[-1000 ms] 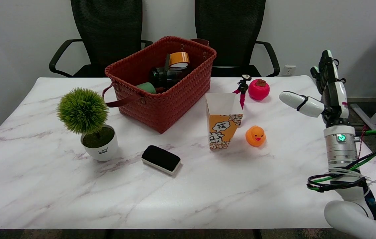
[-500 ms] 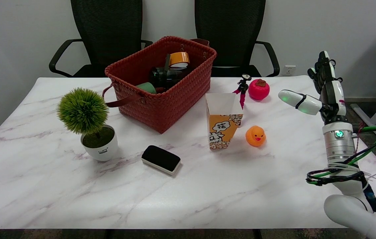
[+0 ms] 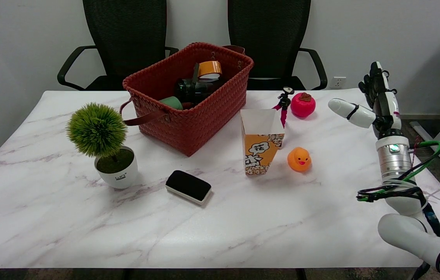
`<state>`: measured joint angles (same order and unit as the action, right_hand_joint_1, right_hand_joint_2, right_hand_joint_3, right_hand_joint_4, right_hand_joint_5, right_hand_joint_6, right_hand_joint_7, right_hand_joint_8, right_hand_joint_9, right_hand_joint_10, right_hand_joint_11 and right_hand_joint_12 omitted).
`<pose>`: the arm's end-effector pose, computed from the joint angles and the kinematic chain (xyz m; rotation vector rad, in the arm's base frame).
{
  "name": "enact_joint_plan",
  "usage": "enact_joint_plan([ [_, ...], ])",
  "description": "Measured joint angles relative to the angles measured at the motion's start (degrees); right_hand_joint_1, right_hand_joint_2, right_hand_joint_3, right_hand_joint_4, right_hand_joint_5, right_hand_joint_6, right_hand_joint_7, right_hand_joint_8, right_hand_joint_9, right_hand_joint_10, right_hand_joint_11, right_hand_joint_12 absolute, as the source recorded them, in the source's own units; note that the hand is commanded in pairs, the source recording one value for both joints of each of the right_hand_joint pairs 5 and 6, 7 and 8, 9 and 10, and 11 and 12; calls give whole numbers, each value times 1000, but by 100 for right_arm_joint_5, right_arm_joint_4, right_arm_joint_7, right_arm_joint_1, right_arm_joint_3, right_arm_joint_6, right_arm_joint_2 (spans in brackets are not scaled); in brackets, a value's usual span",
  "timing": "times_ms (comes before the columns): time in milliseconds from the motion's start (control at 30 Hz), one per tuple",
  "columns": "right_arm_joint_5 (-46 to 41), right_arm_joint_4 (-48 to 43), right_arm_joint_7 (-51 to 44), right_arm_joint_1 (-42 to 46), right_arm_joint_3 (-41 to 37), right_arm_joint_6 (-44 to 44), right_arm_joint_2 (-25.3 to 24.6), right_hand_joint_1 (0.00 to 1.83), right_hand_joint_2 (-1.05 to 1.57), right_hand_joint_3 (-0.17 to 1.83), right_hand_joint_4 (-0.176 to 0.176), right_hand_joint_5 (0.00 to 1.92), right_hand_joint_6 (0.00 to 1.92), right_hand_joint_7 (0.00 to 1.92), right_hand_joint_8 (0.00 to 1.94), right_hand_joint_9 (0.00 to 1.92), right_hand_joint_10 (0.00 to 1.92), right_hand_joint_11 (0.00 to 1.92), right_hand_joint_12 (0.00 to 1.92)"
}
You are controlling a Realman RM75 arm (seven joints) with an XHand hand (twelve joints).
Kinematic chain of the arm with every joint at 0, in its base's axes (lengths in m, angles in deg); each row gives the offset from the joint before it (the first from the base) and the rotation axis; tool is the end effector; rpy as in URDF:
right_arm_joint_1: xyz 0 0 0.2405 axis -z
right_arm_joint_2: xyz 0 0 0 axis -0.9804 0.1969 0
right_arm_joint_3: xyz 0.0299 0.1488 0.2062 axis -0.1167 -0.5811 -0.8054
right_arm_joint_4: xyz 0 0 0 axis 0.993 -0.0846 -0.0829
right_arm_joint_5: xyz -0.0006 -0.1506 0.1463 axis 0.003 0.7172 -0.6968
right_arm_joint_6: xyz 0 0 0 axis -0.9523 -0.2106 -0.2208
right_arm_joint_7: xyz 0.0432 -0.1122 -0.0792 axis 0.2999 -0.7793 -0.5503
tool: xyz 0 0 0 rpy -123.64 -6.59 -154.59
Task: Pick up the flexible tripod.
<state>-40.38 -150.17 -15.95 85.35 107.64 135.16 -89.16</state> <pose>-0.2517 -0.2764 0.4775 1.1661 -0.3979 1.3356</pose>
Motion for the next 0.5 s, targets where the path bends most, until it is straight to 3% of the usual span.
enact_joint_plan([
  [500,22,911,490,-984,505,-371,0,921,385,-175,0,0,0,0,0,151,151,254,254],
])
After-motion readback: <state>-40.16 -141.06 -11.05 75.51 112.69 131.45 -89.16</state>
